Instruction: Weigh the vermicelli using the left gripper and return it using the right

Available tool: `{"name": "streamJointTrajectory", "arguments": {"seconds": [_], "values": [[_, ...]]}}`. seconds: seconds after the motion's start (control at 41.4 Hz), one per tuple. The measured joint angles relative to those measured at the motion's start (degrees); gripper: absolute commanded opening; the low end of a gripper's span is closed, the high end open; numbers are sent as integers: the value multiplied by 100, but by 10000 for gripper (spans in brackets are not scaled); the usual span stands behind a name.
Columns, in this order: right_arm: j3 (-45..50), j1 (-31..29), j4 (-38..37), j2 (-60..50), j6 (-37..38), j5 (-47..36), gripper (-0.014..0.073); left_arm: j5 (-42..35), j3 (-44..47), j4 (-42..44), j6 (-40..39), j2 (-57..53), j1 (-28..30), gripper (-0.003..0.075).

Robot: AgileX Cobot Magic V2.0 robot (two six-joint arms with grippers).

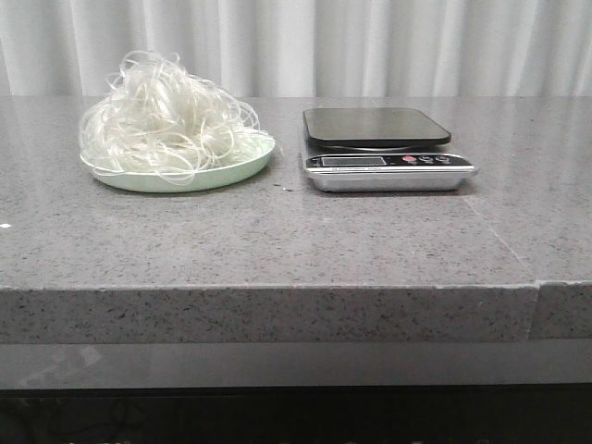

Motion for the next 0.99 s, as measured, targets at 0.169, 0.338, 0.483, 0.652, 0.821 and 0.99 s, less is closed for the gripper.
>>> {"name": "streamJointTrajectory", "arguments": {"seconds": [0.169, 0.338, 0.483, 0.652, 0.821, 0.99], "values": [[0, 0, 0, 0, 0, 9, 159, -992, 1322, 0, 0, -1079, 790, 146], [0, 0, 0, 0, 0, 9, 159, -1256, 2366, -65, 0, -2032, 1493, 146], [0, 0, 0, 0, 0, 9, 159, -1457, 2911, -307, 0, -2298, 1793, 146], [0, 0, 0, 0, 0, 9, 159, -1920, 3178, -436, 0, -2298, 1803, 146], [0, 0, 0, 0, 0, 9, 159, -2144, 3178, -470, 0, -2298, 1803, 146], [0, 0, 0, 0, 0, 9, 159, -2153, 3178, -496, 0, -2298, 1803, 146]]}}
